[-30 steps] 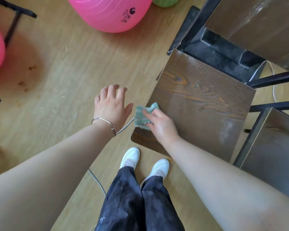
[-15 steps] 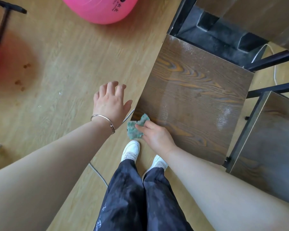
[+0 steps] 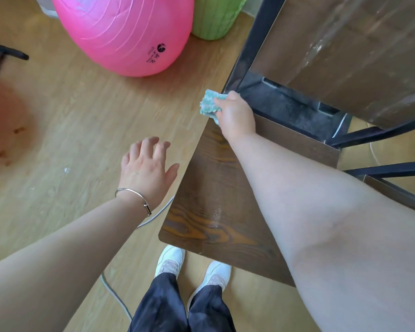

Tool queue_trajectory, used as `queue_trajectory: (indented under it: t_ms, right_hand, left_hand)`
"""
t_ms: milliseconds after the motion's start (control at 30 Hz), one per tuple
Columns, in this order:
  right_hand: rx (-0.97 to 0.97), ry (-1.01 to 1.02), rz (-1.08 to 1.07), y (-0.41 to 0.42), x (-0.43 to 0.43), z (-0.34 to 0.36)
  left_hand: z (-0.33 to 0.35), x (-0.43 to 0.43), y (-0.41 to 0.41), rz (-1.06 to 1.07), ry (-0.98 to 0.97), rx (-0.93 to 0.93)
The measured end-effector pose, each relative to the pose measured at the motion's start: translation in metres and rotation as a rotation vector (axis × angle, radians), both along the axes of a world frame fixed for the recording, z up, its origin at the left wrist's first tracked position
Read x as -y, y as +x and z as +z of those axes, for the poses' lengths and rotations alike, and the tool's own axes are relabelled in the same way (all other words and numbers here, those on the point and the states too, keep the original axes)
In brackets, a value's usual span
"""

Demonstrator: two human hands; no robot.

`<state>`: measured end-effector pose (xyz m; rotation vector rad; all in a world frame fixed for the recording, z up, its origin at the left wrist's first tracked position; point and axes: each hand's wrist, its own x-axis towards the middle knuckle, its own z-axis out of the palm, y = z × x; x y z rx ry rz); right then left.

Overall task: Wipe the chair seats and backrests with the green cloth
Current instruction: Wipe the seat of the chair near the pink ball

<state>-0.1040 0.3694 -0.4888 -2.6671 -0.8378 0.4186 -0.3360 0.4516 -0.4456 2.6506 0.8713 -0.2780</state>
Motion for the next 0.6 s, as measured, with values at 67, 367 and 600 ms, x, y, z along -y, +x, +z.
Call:
queue_trajectory:
  t_ms: [67, 367, 600]
  right_hand:
    - [0.038, -0.081, 0.116, 0.003, -0.001, -0.002]
    - [0.051, -0.161, -0.061, 0.028, 0.07, -0.009]
    - [0.077, -0.066, -0.119, 0.016, 0.081, -0.002]
  left_hand:
    - [-0.001, 0.0, 0.003, -0.004, 0.001, -0.002]
    - [0.002, 0.002, 0.007, -0.022, -0.001, -0.025]
    - [0.001, -0.001, 0.005, -0.003, -0.01, -0.034]
